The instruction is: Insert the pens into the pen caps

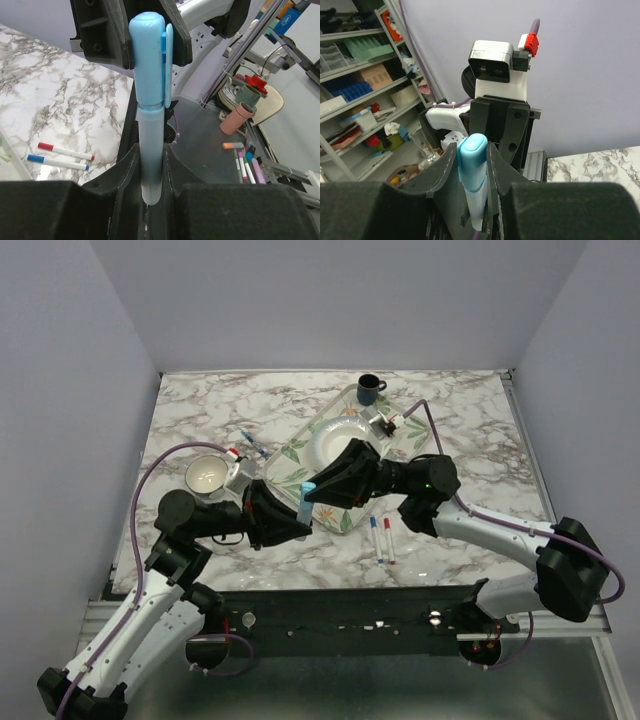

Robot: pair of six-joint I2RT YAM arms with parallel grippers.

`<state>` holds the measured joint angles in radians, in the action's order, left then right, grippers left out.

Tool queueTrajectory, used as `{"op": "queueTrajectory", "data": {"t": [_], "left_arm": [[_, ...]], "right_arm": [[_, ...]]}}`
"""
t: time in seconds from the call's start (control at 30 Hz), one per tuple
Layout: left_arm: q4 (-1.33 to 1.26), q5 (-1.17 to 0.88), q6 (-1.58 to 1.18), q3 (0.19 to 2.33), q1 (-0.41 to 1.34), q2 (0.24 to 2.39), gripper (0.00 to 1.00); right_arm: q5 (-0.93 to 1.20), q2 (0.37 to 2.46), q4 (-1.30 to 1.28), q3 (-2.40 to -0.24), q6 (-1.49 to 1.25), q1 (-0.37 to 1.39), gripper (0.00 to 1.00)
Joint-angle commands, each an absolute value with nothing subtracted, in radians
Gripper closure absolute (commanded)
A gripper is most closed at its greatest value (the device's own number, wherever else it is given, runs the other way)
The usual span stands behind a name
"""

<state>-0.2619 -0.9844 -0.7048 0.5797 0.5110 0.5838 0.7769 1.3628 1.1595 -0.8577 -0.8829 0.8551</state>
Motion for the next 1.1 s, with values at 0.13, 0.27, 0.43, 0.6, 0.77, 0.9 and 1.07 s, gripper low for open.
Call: {"op": "queueTrajectory", "data": {"t": [0.13, 0.27, 0.43, 0.6, 0.77, 0.9, 1.07], "left_arm": [[-0.348, -0.971, -0.718, 0.592, 0.514, 0.597, 1.0], [-0.437, -0.959, -0.752, 0.594, 0.514, 0.623, 1.0], [-0.462, -0.965, -0.747, 0.611, 0.514, 0.669, 1.0], [-0.379, -0.957, -0.684, 0.609, 0.514, 0.654, 1.0], [-0.27, -0.924, -0.609, 0.624, 0.514, 0.629, 1.0], [-0.223, -0.9, -0.581, 0.626, 0.514, 0.621, 1.0], [-0.212, -0.899, -0.574, 0.629, 0.514, 0.618, 1.0]], "right_arm": [[0.813, 1.361, 1.221, -0.782, -0.873, 0.882, 0.95], [0.781, 1.306, 1.14, -0.743, -0.78, 0.89, 0.84], [0.752, 1.23, 0.973, -0.747, -0.704, 0.891, 0.59], [0.663, 1.14, 0.806, -0.788, -0.67, 0.89, 0.32], [0.562, 1.103, 0.632, -0.865, -0.658, 0.891, 0.21], [0.486, 1.111, 0.447, -0.951, -0.658, 0.893, 0.21], [0.442, 1.147, 0.374, -1.02, -0.62, 0.916, 0.26]]}}
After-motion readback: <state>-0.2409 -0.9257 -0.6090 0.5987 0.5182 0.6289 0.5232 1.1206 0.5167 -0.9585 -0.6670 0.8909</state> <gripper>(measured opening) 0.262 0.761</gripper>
